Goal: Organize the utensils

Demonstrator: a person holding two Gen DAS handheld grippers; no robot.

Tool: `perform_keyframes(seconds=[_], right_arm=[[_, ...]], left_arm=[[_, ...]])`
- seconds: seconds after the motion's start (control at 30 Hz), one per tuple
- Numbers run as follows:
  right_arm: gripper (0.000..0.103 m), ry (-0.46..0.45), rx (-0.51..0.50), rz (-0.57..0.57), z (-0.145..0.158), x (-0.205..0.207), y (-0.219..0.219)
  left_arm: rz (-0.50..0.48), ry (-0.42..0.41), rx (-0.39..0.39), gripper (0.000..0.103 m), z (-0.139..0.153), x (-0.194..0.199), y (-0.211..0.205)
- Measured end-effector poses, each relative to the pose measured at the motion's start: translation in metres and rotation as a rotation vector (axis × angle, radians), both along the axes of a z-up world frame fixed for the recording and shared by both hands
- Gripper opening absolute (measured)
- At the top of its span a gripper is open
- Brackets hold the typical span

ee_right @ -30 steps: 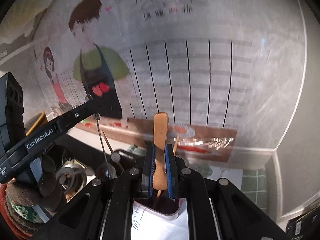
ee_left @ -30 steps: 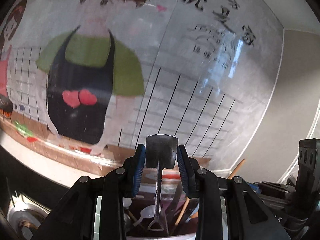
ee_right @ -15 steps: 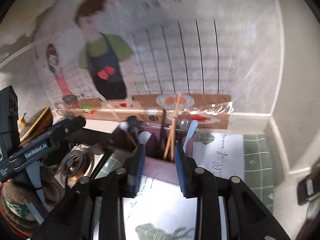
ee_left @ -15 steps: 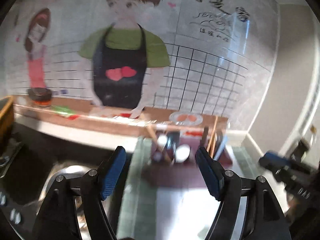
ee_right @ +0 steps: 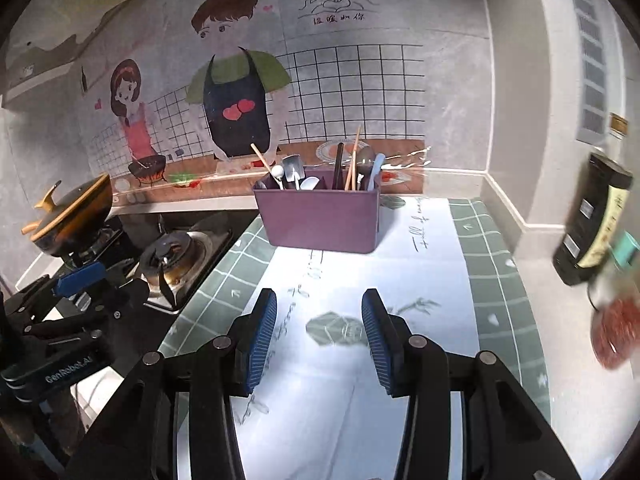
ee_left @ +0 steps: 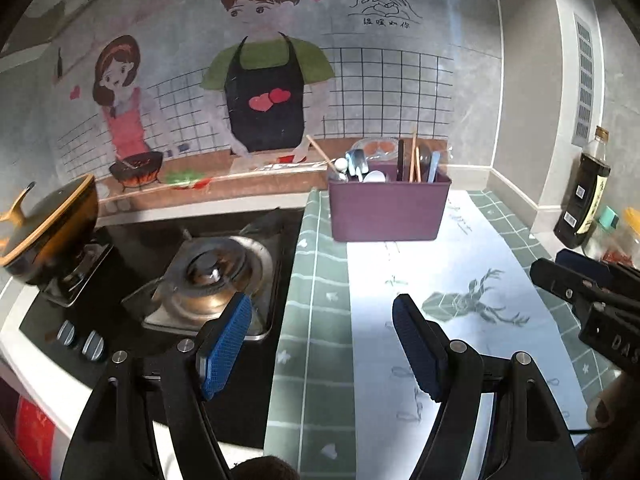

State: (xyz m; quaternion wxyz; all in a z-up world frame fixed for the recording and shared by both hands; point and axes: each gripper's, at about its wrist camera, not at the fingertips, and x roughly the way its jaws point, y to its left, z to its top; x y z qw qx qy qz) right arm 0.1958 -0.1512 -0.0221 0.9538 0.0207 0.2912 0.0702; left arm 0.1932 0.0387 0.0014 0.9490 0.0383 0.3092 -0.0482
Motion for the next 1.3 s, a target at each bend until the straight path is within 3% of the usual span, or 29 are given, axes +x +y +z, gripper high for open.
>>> perform_keyframes(seconds=[0.33,1.3], right_arm=[[0.042,-0.031,-0.041,0.002,0.0,-0.03,0.017],[0.042,-0.013,-0.051,-0.002,-0.002,-0.028,0.017]], left_arm=[[-0.005,-0.018,-0.04,0.073,0.008,-0.019,0.011],[-0.023,0.005,-0.054,0.073,0.005,-0.018,0.011]])
